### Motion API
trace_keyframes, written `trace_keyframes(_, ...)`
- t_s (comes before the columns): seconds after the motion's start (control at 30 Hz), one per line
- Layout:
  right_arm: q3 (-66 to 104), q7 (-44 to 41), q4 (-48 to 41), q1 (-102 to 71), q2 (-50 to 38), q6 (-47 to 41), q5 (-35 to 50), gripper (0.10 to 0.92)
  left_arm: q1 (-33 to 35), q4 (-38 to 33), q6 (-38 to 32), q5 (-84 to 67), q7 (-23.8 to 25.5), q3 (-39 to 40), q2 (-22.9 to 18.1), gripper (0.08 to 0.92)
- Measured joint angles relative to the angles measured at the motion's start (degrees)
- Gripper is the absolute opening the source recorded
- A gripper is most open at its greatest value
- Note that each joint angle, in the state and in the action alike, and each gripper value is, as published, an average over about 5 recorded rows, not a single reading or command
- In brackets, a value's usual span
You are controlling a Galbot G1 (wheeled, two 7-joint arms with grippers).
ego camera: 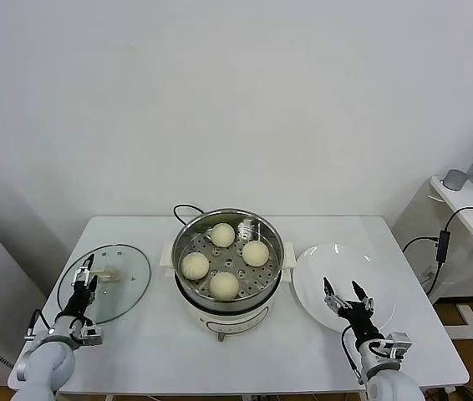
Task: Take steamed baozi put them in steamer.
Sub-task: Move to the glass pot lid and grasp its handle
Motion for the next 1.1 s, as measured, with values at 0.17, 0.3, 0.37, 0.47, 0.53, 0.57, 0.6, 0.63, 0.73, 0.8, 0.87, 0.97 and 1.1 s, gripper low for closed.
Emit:
trace_keyframes(0.17,0.11,0.04,-0.07,-0.10,0.15,0.08,-0.11,0.823,-1.47,1.00,0.59,-0.17,0.07,0.21,-0.11,0.823)
trace_keyframes(0.3,0.31,0.13,-0.08,-0.17,0.36,0.17,-0.18,0.823,-2.58,1.40,1.10,-0.69,0.19,0.67,-0.28,0.823)
trace_keyframes(0.37,0.43,0.14,-0.04,-0.25,0.42,0.17,-0.22,0.823,-3.14,1.64,1.42,-0.92,0.28,0.95,-0.38,0.823)
trace_keyframes(0.47,0.53,0.13,0.04,-0.45,0.46,0.18,-0.28,0.823,-3.96,2.27,1.96,-1.12,0.32,1.34,-0.65,0.823)
trace_keyframes(0.53,0.59,0.13,0.07,-0.60,0.48,0.21,-0.30,0.823,-4.54,2.80,2.29,-1.20,0.32,1.51,-0.86,0.823)
trace_keyframes(0.57,0.62,0.12,0.08,-0.68,0.49,0.23,-0.31,0.823,-4.84,3.07,2.43,-1.25,0.31,1.59,-0.97,0.823)
trace_keyframes(0.6,0.65,0.12,0.08,-0.75,0.51,0.26,-0.32,0.823,-5.15,3.36,2.56,-1.31,0.29,1.67,-1.07,0.823)
trace_keyframes(0.63,0.67,0.11,0.08,-0.82,0.54,0.29,-0.33,0.823,-5.45,3.64,2.69,-1.38,0.27,1.77,-1.18,0.823)
trace_keyframes(0.73,0.72,0.10,0.10,-0.99,0.64,0.38,-0.42,0.823,-6.30,4.50,3.13,-1.64,0.10,2.08,-1.54,0.823)
trace_keyframes(0.8,0.75,0.10,0.12,-1.08,0.70,0.41,-0.49,0.823,-6.82,5.06,3.45,-1.87,-0.03,2.20,-1.78,0.823)
trace_keyframes(0.87,0.78,0.09,0.15,-1.16,0.72,0.41,-0.53,0.823,-7.26,5.60,3.75,-2.16,-0.11,2.28,-1.94,0.823)
trace_keyframes(0.97,0.82,0.08,0.15,-1.23,0.72,0.42,-0.55,0.823,-7.72,6.31,4.12,-2.65,-0.13,2.36,-2.06,0.822)
trace_keyframes(1.1,0.84,0.05,0.14,-1.26,0.70,0.45,-0.55,0.823,-8.07,6.98,4.34,-3.17,-0.13,2.35,-2.13,0.780)
